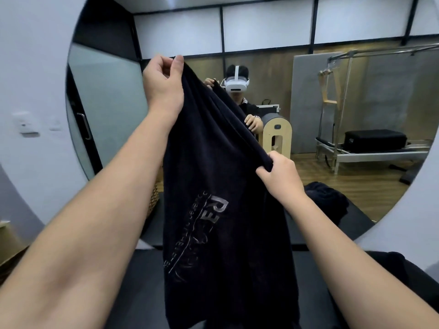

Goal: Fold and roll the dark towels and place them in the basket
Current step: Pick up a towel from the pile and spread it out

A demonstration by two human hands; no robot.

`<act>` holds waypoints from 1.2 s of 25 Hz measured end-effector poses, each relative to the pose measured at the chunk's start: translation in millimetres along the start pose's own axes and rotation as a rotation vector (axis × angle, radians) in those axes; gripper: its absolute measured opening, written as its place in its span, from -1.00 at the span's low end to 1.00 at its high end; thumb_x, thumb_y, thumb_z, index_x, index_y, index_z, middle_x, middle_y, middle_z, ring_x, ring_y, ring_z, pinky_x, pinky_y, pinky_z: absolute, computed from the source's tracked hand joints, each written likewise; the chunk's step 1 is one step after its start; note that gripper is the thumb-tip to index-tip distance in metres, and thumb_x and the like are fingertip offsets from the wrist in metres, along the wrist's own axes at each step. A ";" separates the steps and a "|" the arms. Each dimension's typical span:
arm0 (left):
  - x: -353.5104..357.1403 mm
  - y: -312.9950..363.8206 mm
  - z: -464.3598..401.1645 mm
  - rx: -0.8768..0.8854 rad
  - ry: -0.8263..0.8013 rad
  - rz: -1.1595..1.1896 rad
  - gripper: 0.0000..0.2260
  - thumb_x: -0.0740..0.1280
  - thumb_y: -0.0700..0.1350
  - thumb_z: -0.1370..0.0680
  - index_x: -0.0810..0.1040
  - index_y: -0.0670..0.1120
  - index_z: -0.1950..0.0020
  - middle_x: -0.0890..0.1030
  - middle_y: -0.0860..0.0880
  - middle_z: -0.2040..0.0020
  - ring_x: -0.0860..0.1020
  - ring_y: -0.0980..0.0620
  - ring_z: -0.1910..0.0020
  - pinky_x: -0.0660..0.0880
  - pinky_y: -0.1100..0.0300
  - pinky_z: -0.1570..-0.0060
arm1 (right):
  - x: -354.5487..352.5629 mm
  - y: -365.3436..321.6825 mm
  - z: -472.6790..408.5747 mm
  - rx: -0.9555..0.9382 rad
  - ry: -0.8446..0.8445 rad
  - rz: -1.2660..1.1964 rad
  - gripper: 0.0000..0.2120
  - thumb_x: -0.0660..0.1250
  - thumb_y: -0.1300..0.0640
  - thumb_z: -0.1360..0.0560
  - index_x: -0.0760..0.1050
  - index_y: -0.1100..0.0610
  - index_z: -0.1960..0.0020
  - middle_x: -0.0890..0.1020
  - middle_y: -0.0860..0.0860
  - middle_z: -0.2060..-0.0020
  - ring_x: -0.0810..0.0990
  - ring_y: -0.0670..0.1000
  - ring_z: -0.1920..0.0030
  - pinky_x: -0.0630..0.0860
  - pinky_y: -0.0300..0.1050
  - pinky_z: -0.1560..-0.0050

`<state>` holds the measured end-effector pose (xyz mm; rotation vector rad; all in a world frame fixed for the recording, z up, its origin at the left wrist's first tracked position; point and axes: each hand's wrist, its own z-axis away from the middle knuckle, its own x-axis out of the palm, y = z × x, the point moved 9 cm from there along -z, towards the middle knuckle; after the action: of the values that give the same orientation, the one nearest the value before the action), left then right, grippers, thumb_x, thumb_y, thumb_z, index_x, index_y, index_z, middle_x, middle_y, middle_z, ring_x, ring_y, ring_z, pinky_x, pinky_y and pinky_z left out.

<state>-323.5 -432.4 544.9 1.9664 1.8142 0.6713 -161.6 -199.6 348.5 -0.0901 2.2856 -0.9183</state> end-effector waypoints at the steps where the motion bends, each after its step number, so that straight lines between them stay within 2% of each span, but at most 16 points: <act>1: -2.1 -1.8 -1.2 -0.002 0.003 -0.017 -0.74 0.35 -0.01 -0.61 0.41 0.06 0.26 0.45 0.15 0.31 0.38 0.26 0.34 0.39 0.34 0.20 | -0.3 -0.4 -1.3 0.026 0.025 -0.037 -0.92 0.35 0.09 -0.53 0.48 0.07 0.11 0.52 -0.01 0.20 0.48 -0.08 0.27 0.36 -0.12 0.34; 4: -10.0 -8.2 -6.7 0.000 0.012 -0.084 -0.77 0.34 0.02 -0.61 0.44 0.00 0.22 0.46 0.16 0.31 0.38 0.26 0.35 0.37 0.37 0.21 | 6.3 1.6 0.6 0.184 0.027 -0.393 -0.82 0.28 0.18 -0.56 0.49 0.13 0.23 0.48 0.00 0.33 0.40 -0.06 0.36 0.33 -0.17 0.38; 6: -16.5 -10.5 -12.1 0.010 0.018 -0.144 -0.77 0.33 0.04 -0.61 0.47 -0.05 0.16 0.46 0.16 0.30 0.39 0.26 0.34 0.36 0.38 0.23 | 3.9 1.0 5.7 0.232 0.074 -0.586 -0.78 0.21 0.23 -0.56 0.42 0.14 0.27 0.42 0.00 0.38 0.35 -0.04 0.36 0.30 -0.13 0.34; 8: -23.2 -11.9 -17.0 0.008 0.029 -0.186 -0.77 0.33 0.05 -0.61 0.45 -0.02 0.18 0.46 0.15 0.31 0.40 0.24 0.33 0.37 0.35 0.22 | -1.3 -9.8 9.9 0.112 0.077 -0.500 -0.82 0.25 0.13 -0.58 0.41 0.10 0.19 0.49 -0.05 0.35 0.41 -0.04 0.34 0.35 -0.11 0.32; 9: -25.8 -12.5 -19.2 0.002 0.037 -0.199 -0.76 0.33 0.06 -0.61 0.43 0.02 0.21 0.47 0.15 0.31 0.42 0.19 0.31 0.39 0.31 0.20 | -1.7 -17.0 11.6 0.033 0.048 -0.375 -0.86 0.31 0.03 -0.59 0.43 0.05 0.10 0.55 -0.07 0.30 0.49 -0.06 0.31 0.41 -0.13 0.32; 11: -27.7 -12.9 -20.9 -0.005 0.043 -0.226 -0.73 0.32 0.07 -0.60 0.38 0.08 0.26 0.48 0.16 0.30 0.45 0.13 0.26 0.42 0.25 0.17 | -0.1 -23.6 12.5 -0.073 0.019 -0.119 -0.78 0.37 -0.07 -0.56 0.39 0.01 -0.04 0.59 -0.06 0.23 0.57 -0.01 0.23 0.47 -0.08 0.31; 13: -30.0 -10.6 -23.0 -0.003 0.063 -0.237 -0.73 0.31 0.09 -0.60 0.37 0.09 0.26 0.48 0.16 0.30 0.46 0.12 0.24 0.44 0.23 0.15 | 0.6 -16.2 8.9 -0.072 0.030 0.062 -0.78 0.37 0.02 -0.57 0.34 0.02 -0.06 0.57 -0.01 0.19 0.56 0.11 0.21 0.43 -0.05 0.28; 16: -43.4 -4.7 -33.0 0.005 0.115 -0.248 -0.74 0.29 0.10 -0.59 0.35 0.10 0.26 0.49 0.17 0.29 0.47 0.14 0.23 0.46 0.24 0.12 | 3.4 18.7 11.1 0.051 0.005 0.193 -0.83 0.33 0.11 -0.58 0.33 0.03 -0.04 0.53 0.03 0.16 0.53 0.16 0.18 0.40 -0.05 0.22; 20: -66.7 2.0 -54.8 -0.005 0.180 -0.277 -0.72 0.28 0.13 -0.58 0.34 0.10 0.28 0.47 0.18 0.29 0.46 0.16 0.22 0.46 0.25 0.08 | 0.5 68.7 18.9 0.177 -0.033 0.023 -0.93 0.30 0.16 -0.56 0.43 0.03 0.01 0.59 0.04 0.14 0.53 0.07 0.22 0.41 -0.04 0.29; 23: -77.7 8.0 -65.6 -0.017 0.211 -0.284 -0.72 0.27 0.13 -0.58 0.33 0.10 0.28 0.46 0.19 0.29 0.43 0.25 0.29 0.41 0.35 0.13 | -2.4 83.8 20.5 0.181 -0.025 -0.081 -0.90 0.32 0.14 -0.56 0.44 -0.02 -0.03 0.59 -0.06 0.15 0.55 -0.01 0.19 0.45 -0.07 0.29; 25: -83.7 10.4 -68.6 -0.033 0.232 -0.268 -0.73 0.27 0.14 -0.58 0.33 0.10 0.27 0.46 0.19 0.28 0.42 0.28 0.32 0.41 0.39 0.13 | -5.3 92.2 20.9 0.168 0.029 -0.135 -0.97 0.33 0.10 -0.59 0.48 0.02 0.00 0.60 -0.06 0.16 0.56 -0.02 0.17 0.45 -0.06 0.26; 28: -85.8 12.8 -67.3 -0.042 0.240 -0.285 -0.72 0.26 0.12 -0.60 0.32 0.10 0.26 0.45 0.19 0.28 0.41 0.30 0.32 0.38 0.46 0.17 | -4.9 101.4 23.3 0.179 0.094 -0.221 -0.81 0.28 0.03 -0.64 0.54 0.10 0.09 0.62 -0.03 0.22 0.57 0.06 0.15 0.40 -0.03 0.23; 30: -85.3 13.6 -64.6 -0.042 0.239 -0.326 -0.72 0.24 0.11 -0.62 0.30 0.10 0.26 0.45 0.20 0.27 0.42 0.31 0.31 0.33 0.52 0.22 | -2.8 102.9 25.5 0.186 0.115 -0.231 -0.79 0.23 0.03 -0.66 0.54 0.10 0.07 0.61 -0.06 0.21 0.55 0.05 0.13 0.36 -0.05 0.16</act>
<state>-354.3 -521.3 597.6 1.5644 2.1768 0.8554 -126.2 -136.6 270.9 -0.2291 2.3155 -1.2804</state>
